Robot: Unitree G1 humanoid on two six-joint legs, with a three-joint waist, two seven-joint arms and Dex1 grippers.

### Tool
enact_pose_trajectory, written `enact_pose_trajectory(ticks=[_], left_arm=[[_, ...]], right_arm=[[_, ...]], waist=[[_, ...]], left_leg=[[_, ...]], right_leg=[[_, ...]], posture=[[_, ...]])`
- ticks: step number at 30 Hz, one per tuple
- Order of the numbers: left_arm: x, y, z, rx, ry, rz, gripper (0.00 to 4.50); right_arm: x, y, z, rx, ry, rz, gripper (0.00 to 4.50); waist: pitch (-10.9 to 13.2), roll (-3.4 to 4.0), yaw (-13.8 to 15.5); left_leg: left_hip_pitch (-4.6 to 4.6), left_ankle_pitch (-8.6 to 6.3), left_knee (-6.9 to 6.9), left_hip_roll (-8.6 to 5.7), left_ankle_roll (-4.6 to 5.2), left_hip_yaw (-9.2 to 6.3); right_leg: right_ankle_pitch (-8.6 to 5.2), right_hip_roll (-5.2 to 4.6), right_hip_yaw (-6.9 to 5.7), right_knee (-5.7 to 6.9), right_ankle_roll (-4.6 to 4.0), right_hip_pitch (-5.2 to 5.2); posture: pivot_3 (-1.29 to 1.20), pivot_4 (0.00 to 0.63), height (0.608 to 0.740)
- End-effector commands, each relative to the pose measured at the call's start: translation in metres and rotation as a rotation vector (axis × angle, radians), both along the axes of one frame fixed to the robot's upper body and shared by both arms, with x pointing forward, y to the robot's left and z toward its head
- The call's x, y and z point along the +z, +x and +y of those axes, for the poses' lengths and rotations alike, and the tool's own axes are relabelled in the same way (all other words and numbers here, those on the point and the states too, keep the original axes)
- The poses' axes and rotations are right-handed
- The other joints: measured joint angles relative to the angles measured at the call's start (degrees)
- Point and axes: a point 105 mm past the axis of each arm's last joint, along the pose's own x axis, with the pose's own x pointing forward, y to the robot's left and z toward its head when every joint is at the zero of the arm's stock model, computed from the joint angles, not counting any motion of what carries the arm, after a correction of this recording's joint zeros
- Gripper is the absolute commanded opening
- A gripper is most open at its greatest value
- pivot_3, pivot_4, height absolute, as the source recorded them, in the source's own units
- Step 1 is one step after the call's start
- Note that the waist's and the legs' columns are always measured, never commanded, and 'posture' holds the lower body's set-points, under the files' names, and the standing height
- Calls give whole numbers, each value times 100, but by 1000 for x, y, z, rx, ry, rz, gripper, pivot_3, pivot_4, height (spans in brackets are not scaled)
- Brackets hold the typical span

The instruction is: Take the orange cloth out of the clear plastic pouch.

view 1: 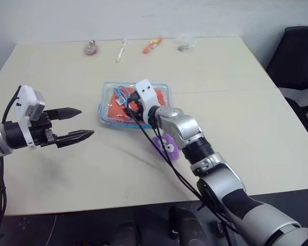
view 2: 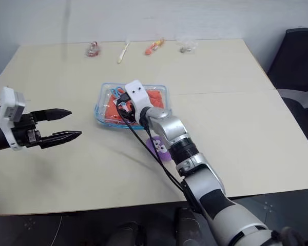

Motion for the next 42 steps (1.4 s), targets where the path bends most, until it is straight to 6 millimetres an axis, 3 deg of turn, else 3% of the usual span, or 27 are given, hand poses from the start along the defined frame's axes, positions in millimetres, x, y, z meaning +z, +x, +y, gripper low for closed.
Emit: enact_pose_trajectory(ticks=[1,5,11,16,19,21,24,27,30,33,38,42], left_arm=[[12,-3,2,11,12,-68,4500],[13,0,3,23,14,-76,4500],[12,2,1,18,17,-79,4500],[11,6,-7,-13,10,-79,4500],[9,8,-17,-52,-3,-76,4500],[8,9,-28,-95,-14,-77,4500],[9,10,-50,-177,-40,-77,4500],[8,8,-72,-275,-53,-76,4500],[9,7,-96,-385,-69,-80,4500],[14,7,-116,-481,-88,-94,4500],[26,7,-144,-611,-119,-125,4500],[31,7,-160,-678,-127,-145,4500]], right_arm=[[0,-4,13,56,-9,-15,2931],[-16,-1,13,40,-32,20,2038],[-20,6,5,4,-33,8,9],[-1,2,1,31,16,-38,2],[19,-2,-13,31,49,-71,2],[40,-8,-32,18,85,-99,2],[73,-21,-82,-58,154,-122,2],[86,-36,-155,-218,146,-134,2],[75,-54,-236,-443,44,-102,2],[56,-77,-291,-614,-7,-35,2],[13,-107,-346,-818,-75,67,2],[-13,-118,-365,-895,-78,117,2]], waist=[[0,0,-13],[1,1,-11],[1,1,-10],[1,2,-4],[1,2,19],[2,3,41],[1,2,116],[0,0,271],[-2,-4,364],[-2,-4,474],[-2,-4,475],[-2,-4,461]], left_leg=[[0,0,-1,0,0,0],[2,0,-1,0,0,-2],[2,0,0,-1,-1,-8],[2,0,1,-1,-1,-12],[0,0,1,0,0,-18],[-5,0,5,3,0,-24],[-17,0,15,12,1,-33],[-37,-1,23,11,2,-42],[-48,-2,32,-6,7,-40],[-52,-1,33,-24,10,-20],[-18,4,18,-18,11,50],[8,4,9,-18,12,92]], right_leg=[[0,0,1,1,0,-1],[-1,-2,1,9,-3,-2],[-1,-5,3,14,-3,-2],[-1,-7,3,15,-3,-2],[-1,-12,3,18,-3,-2],[-1,-15,2,19,-3,-3],[-1,-17,2,21,-3,-8],[-1,-20,-1,19,-2,-15],[0,-21,2,17,-1,-20],[0,-19,7,6,1,-19],[3,-13,42,14,6,-19],[4,-10,75,20,8,-18]], posture=[[0,150,740],[0,150,740],[0,150,740],[0,150,740],[0,150,740],[0,150,740],[0,150,740],[0,150,740],[0,150,740],[0,150,740],[0,150,740],[0,150,740]])
